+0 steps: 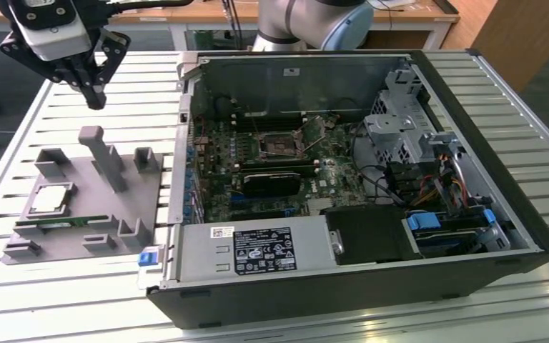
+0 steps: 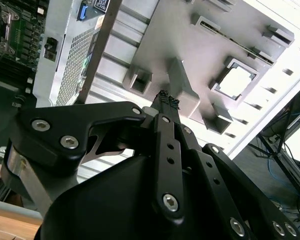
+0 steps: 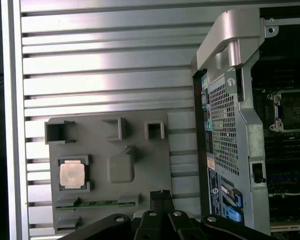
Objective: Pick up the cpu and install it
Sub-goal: 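Reach for the cpu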
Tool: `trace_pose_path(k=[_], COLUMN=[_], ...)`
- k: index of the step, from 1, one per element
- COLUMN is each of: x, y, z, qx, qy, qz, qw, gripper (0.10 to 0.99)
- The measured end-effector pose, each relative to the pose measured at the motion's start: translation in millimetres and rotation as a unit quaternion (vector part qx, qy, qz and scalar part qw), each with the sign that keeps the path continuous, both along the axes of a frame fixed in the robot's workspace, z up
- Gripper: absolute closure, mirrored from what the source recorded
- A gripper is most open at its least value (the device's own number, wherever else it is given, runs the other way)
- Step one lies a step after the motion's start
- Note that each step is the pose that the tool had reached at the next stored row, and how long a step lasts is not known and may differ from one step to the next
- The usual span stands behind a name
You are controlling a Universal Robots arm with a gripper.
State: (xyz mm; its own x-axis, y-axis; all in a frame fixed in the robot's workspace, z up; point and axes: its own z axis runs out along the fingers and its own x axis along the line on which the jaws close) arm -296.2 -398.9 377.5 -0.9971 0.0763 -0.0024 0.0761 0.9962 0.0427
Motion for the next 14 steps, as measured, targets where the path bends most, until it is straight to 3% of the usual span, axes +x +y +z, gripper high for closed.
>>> trace_pose_path(k=[8, 14], x=[-9.9, -28.1], y=[0.0, 0.3], z=[-0.6, -1.3], qx=[0.0, 0.0], qy=[0.0003, 0.0003], qz=[0.0, 0.0], qw=[1.0, 1.0], gripper=[0.98, 0.98])
